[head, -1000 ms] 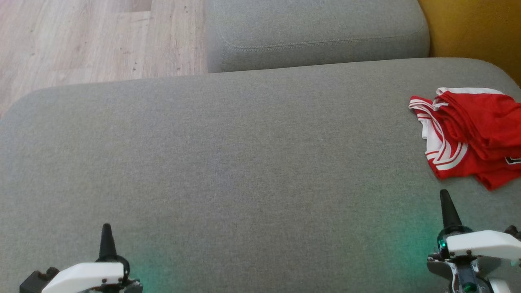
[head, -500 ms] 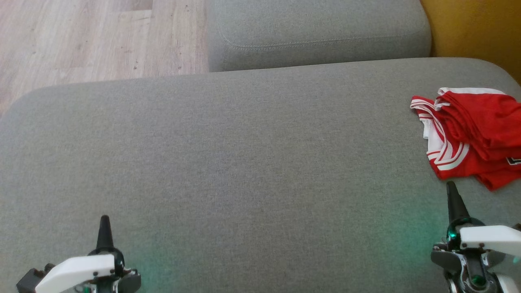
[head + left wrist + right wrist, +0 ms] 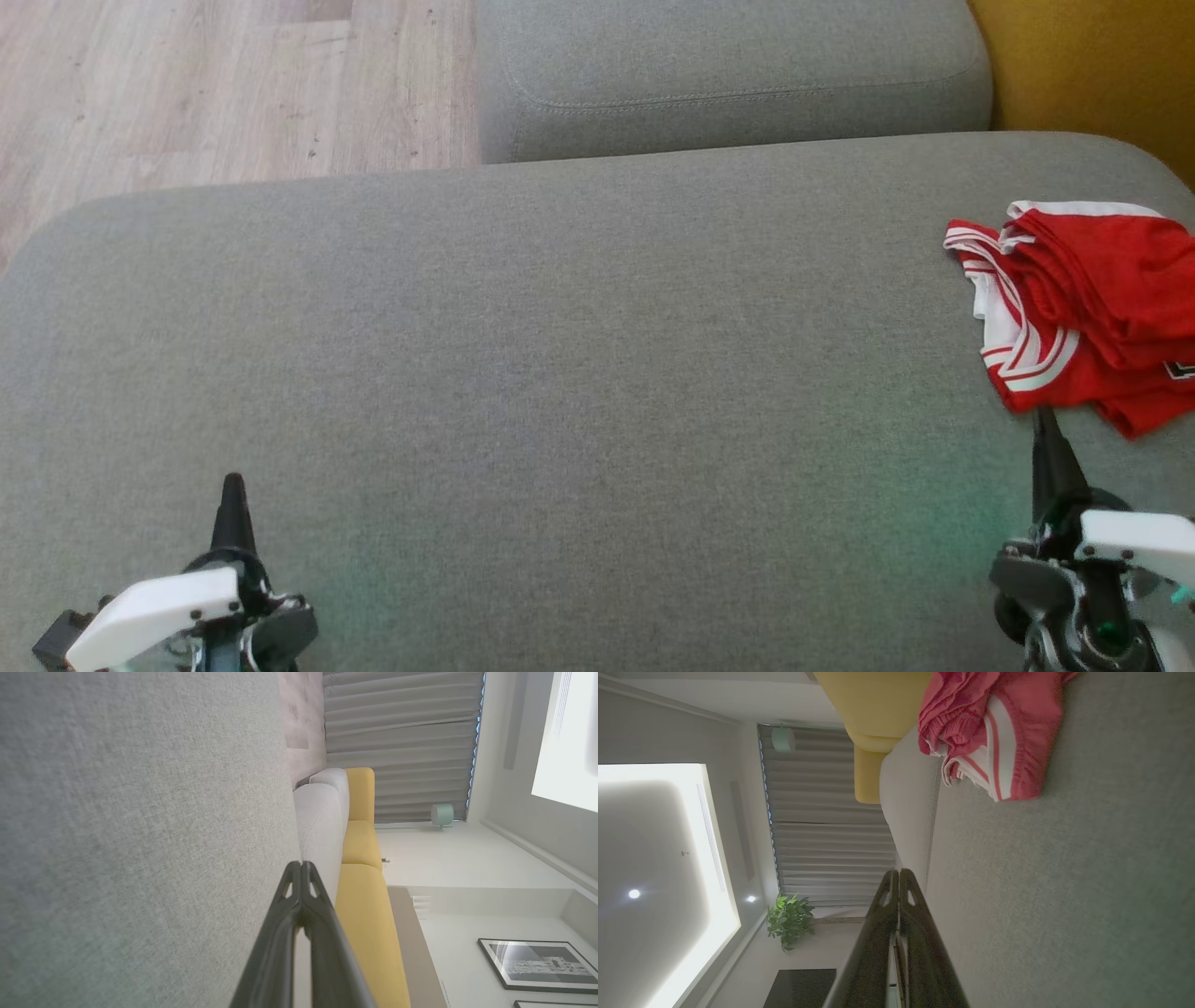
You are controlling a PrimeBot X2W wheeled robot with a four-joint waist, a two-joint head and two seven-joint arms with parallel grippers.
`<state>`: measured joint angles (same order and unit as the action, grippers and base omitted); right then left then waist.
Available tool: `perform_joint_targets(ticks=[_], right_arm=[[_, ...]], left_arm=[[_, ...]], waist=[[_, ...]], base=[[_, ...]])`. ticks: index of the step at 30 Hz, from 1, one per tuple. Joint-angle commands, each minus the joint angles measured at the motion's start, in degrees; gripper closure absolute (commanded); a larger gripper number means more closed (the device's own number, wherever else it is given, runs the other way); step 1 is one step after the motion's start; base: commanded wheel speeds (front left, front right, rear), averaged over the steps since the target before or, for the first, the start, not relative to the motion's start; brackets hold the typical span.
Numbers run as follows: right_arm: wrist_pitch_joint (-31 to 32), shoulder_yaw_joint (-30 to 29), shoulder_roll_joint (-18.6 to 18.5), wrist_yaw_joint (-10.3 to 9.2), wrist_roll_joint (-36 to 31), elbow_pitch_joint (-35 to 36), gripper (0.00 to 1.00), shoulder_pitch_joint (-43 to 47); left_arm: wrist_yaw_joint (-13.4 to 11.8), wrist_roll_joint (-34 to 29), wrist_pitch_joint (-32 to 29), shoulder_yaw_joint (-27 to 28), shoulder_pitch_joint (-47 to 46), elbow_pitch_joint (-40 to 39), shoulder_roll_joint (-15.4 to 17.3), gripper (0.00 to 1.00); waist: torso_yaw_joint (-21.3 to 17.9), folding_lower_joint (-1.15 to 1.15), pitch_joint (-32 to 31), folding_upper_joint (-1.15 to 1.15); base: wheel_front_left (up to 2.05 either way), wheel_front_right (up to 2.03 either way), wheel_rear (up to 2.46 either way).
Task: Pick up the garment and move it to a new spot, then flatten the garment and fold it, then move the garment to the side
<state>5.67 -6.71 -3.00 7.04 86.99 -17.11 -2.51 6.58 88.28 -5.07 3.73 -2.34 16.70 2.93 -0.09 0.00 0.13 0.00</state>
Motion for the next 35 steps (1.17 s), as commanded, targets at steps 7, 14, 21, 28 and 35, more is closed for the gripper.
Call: perform_joint_targets(ticks=[7,14,21,28,35], right_arm=[[0.8,0.2,0.1,0.45,5.2,3.1,1.0,-3.7],[0.8,0.2,0.1,0.45,5.2,3.1,1.0,-3.7],[0.8,0.2,0.1,0.45,5.2,3.1,1.0,-3.7],[0.8,0.2,0.1,0.45,5.2,3.1,1.0,-3.7],[0.8,0.2,0.1,0.45,5.2,3.1,1.0,-3.7]], left_arm=[[0.9,3.9,-1.4,2.8,-3.9,-2.6,-0.1,1.0],[0.9,3.9,-1.4,2.8,-3.9,-2.6,-0.1,1.0],[0.9,3.9,-1.4,2.8,-3.9,-2.6,-0.1,1.0],[0.9,3.9,-1.4,2.8,-3.9,-2.6,-0.1,1.0],[0.9,3.9,-1.4,2.8,-3.9,-2.6,-0.1,1.0]], waist=[[0.1,0.0,0.1,0.0],[0.1,0.0,0.1,0.0],[0.1,0.0,0.1,0.0],[0.1,0.0,0.1,0.0],[0.1,0.0,0.1,0.0]], base=[[0.0,0.0,0.0],[0.0,0.0,0.0],[0.0,0.0,0.0],[0.0,0.0,0.0],[0.0,0.0,0.0]])
